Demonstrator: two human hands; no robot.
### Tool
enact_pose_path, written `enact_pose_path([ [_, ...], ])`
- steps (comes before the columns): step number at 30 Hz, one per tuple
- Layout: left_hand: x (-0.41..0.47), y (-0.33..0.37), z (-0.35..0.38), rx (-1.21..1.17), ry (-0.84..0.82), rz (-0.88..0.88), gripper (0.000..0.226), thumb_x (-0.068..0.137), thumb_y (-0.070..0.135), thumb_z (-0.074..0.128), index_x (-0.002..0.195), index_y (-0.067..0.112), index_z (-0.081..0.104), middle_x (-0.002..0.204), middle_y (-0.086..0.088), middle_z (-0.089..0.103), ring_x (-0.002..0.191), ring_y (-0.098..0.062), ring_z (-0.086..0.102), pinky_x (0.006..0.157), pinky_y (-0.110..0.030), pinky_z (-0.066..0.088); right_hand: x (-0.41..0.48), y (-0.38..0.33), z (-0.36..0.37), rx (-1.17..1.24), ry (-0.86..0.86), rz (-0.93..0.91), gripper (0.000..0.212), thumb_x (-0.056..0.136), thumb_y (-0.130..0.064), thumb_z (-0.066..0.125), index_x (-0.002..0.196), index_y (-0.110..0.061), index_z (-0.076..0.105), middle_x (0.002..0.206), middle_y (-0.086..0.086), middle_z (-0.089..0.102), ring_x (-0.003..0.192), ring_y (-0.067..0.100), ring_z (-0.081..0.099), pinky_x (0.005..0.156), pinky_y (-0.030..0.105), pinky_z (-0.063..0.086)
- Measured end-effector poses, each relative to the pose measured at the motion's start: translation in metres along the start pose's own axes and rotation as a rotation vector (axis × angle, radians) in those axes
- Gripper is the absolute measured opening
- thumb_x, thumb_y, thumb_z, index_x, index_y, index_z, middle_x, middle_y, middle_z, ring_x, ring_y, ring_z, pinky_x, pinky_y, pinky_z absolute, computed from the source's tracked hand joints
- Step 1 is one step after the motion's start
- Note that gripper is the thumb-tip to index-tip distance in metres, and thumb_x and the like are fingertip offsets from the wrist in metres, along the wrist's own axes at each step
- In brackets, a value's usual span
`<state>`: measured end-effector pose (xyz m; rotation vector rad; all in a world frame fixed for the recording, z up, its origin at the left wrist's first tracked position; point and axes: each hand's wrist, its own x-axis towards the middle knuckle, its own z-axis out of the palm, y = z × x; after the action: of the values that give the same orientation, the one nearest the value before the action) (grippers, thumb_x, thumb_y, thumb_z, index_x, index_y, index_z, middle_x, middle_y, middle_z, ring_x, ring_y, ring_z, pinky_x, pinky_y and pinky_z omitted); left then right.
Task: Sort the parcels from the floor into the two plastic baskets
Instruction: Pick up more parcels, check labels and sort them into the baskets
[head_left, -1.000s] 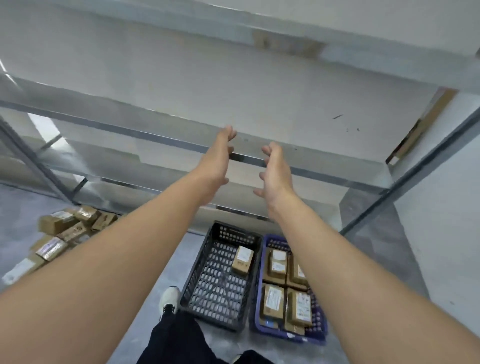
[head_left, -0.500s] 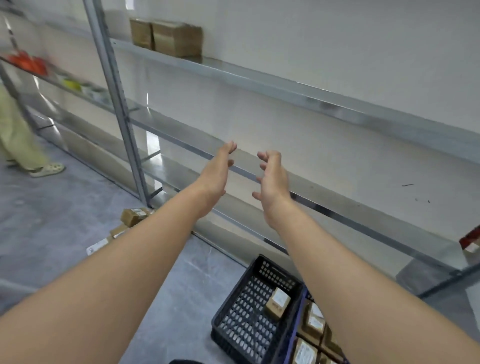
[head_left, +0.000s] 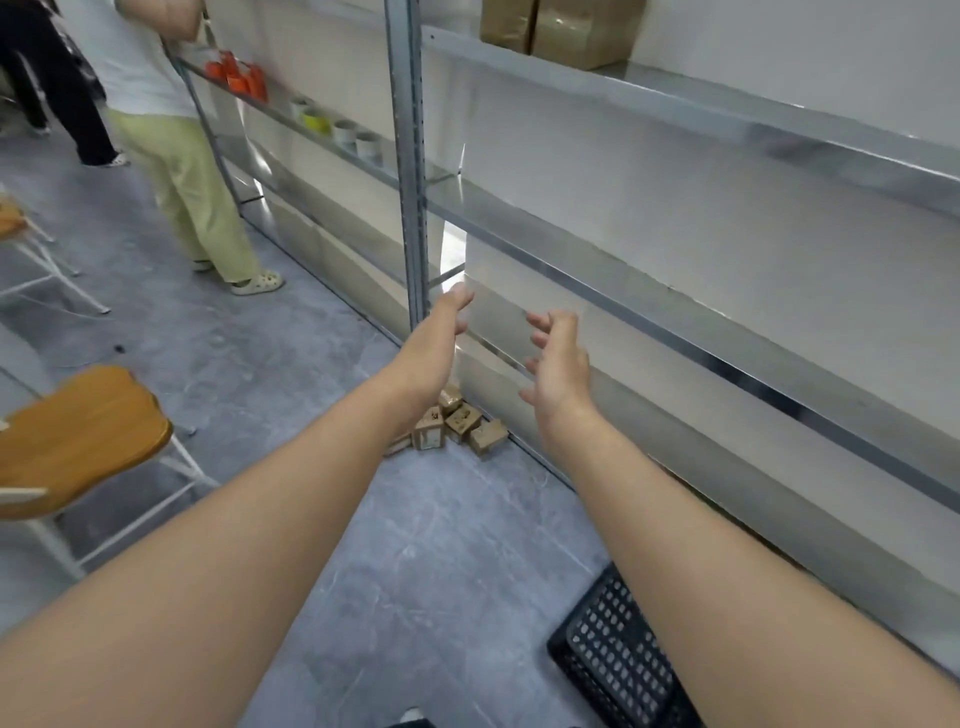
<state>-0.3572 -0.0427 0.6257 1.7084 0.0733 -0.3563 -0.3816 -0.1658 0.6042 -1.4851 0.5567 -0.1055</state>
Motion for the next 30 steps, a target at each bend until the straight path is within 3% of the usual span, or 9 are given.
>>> enact_pose_path([
  [2, 0.016, -0.005, -0.023, -0.014, 0.01, -0.016, 0.053, 0.105, 0.059, 0.025, 0.149, 0.038, 0.045, 0.14, 0.003, 0.05, 0.135, -0.024, 0.04, 0.116, -0.047, 0.03, 0.009, 0.003, 0.026, -0.004, -0.001, 0.011, 0.059, 0.078, -0.065, 0.036, 0.116, -0.035, 0.07, 0.122, -0.011, 0.064, 0.128, 0.025, 0.058, 0.116, 0.059, 0.045],
  [4, 0.033, -0.011, -0.041, -0.032, 0.021, -0.047, 0.054, 0.105, 0.059, 0.025, 0.149, 0.037, 0.045, 0.141, 0.004, 0.05, 0.138, -0.025, 0.039, 0.115, -0.047, 0.03, 0.019, 0.007, 0.046, -0.013, -0.002, 0.021, 0.052, 0.082, -0.068, 0.036, 0.109, -0.039, 0.07, 0.122, -0.012, 0.065, 0.127, 0.024, 0.058, 0.116, 0.059, 0.045],
  [8, 0.074, -0.024, -0.06, -0.024, 0.018, -0.104, 0.057, 0.105, 0.061, 0.022, 0.152, 0.038, 0.043, 0.151, 0.001, 0.047, 0.144, -0.026, 0.037, 0.12, -0.05, 0.028, 0.055, 0.016, 0.073, -0.044, -0.011, 0.083, 0.055, 0.087, -0.068, 0.035, 0.115, -0.038, 0.072, 0.139, -0.004, 0.061, 0.128, 0.023, 0.058, 0.115, 0.058, 0.046],
  [12, 0.125, -0.038, -0.065, -0.025, 0.017, -0.149, 0.054, 0.106, 0.058, 0.019, 0.15, 0.038, 0.044, 0.142, 0.002, 0.049, 0.143, -0.024, 0.037, 0.12, -0.05, 0.027, 0.111, 0.038, 0.089, -0.074, -0.035, 0.109, 0.043, 0.108, -0.056, 0.035, 0.118, -0.035, 0.072, 0.116, -0.017, 0.061, 0.127, 0.021, 0.058, 0.114, 0.056, 0.046],
  [18, 0.214, -0.058, -0.06, -0.02, 0.07, -0.25, 0.056, 0.106, 0.061, 0.019, 0.152, 0.039, 0.043, 0.156, -0.001, 0.044, 0.146, -0.027, 0.035, 0.12, -0.051, 0.027, 0.206, 0.06, 0.113, -0.146, -0.083, 0.166, 0.055, 0.091, -0.07, 0.033, 0.108, -0.039, 0.075, 0.108, -0.022, 0.064, 0.114, 0.014, 0.062, 0.112, 0.055, 0.048],
  [21, 0.251, -0.068, -0.06, -0.035, 0.103, -0.327, 0.055, 0.106, 0.059, 0.02, 0.15, 0.038, 0.045, 0.154, -0.001, 0.045, 0.143, -0.025, 0.038, 0.12, -0.051, 0.026, 0.259, 0.064, 0.122, -0.152, -0.108, 0.217, 0.05, 0.103, -0.063, 0.034, 0.112, -0.035, 0.075, 0.105, -0.021, 0.065, 0.106, 0.009, 0.062, 0.103, 0.047, 0.049],
  [24, 0.287, -0.08, -0.066, -0.082, 0.151, -0.376, 0.051, 0.107, 0.056, 0.021, 0.144, 0.036, 0.05, 0.137, 0.002, 0.055, 0.115, -0.015, 0.054, 0.104, -0.039, 0.039, 0.303, 0.067, 0.134, -0.151, -0.147, 0.253, 0.046, 0.108, -0.056, 0.035, 0.116, -0.032, 0.074, 0.108, -0.02, 0.064, 0.111, 0.012, 0.063, 0.101, 0.046, 0.049],
  [27, 0.321, -0.089, -0.073, -0.095, 0.176, -0.421, 0.049, 0.107, 0.055, 0.022, 0.141, 0.036, 0.051, 0.121, 0.008, 0.057, 0.09, 0.0, 0.053, 0.079, -0.025, 0.041, 0.332, 0.073, 0.157, -0.17, -0.176, 0.289, 0.049, 0.093, -0.066, 0.039, 0.104, -0.037, 0.077, 0.113, -0.016, 0.068, 0.121, 0.019, 0.065, 0.109, 0.051, 0.049],
  [30, 0.361, -0.106, -0.089, -0.114, 0.17, -0.469, 0.052, 0.106, 0.058, 0.024, 0.146, 0.037, 0.05, 0.141, 0.001, 0.053, 0.117, -0.015, 0.055, 0.107, -0.04, 0.041, 0.361, 0.089, 0.183, -0.186, -0.154, 0.358, 0.059, 0.077, -0.073, 0.04, 0.1, -0.038, 0.081, 0.122, -0.009, 0.074, 0.121, 0.021, 0.067, 0.112, 0.057, 0.05],
])
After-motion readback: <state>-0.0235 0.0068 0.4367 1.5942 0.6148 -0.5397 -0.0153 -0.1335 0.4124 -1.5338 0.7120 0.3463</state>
